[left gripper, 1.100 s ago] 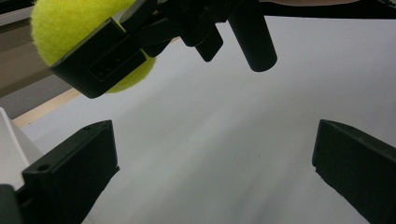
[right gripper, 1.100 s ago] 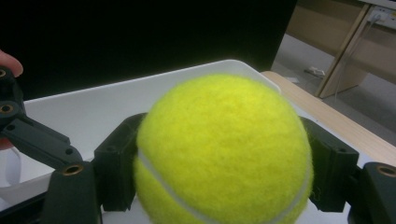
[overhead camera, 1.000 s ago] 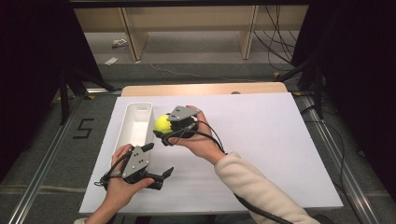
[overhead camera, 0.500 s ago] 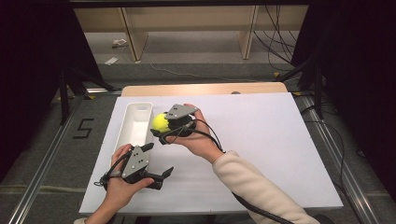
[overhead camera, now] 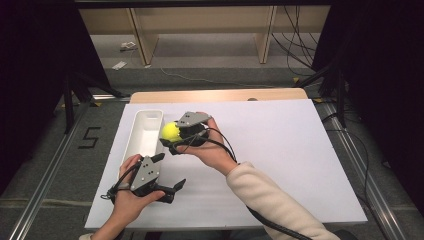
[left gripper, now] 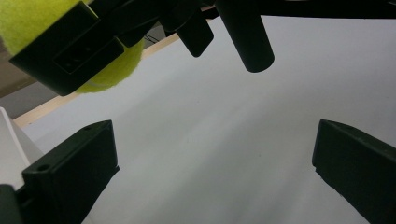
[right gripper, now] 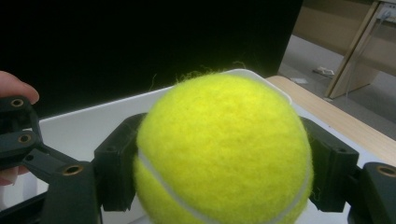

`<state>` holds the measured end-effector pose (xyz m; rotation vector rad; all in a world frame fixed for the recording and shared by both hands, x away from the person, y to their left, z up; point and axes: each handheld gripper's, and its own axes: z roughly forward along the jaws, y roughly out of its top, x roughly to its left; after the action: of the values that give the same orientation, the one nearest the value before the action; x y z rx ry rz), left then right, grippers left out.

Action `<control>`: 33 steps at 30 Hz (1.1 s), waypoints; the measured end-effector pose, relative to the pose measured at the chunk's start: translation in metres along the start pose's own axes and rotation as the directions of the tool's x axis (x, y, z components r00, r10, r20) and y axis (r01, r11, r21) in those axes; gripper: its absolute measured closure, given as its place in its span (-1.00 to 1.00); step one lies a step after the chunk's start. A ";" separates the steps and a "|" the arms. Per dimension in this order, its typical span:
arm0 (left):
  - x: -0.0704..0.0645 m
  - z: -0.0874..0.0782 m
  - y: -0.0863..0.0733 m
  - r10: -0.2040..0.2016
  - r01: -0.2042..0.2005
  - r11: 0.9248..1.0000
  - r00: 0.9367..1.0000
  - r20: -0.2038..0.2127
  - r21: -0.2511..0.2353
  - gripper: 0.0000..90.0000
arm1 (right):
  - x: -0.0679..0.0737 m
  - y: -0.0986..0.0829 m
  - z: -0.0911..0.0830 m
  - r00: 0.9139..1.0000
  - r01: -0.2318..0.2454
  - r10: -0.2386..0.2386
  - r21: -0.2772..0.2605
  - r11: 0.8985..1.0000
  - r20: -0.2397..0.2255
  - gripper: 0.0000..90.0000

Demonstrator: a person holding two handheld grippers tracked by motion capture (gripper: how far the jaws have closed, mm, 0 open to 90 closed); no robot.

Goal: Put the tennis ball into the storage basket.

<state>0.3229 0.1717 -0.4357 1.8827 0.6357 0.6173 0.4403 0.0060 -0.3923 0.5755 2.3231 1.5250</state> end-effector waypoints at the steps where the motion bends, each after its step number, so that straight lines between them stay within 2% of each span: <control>1: 0.000 0.000 0.000 0.000 0.000 1.000 1.000 0.000 -0.001 -1.00 | 0.000 0.000 0.000 1.000 0.001 -0.001 0.000 1.000 0.002 -0.41; 11: 0.000 0.000 0.000 0.001 -0.001 1.000 1.000 0.001 -0.001 -1.00 | -0.002 0.007 0.000 1.000 0.015 -0.015 0.000 1.000 0.015 -0.41; 33: -0.001 0.000 0.001 0.005 -0.005 1.000 1.000 0.002 -0.002 -1.00 | 0.003 0.019 0.014 0.999 0.035 -0.035 0.010 0.999 -0.002 -0.41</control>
<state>0.3220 0.1710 -0.4350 1.8830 0.6297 0.6192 0.4475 0.0249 -0.3804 0.5338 2.3306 1.4997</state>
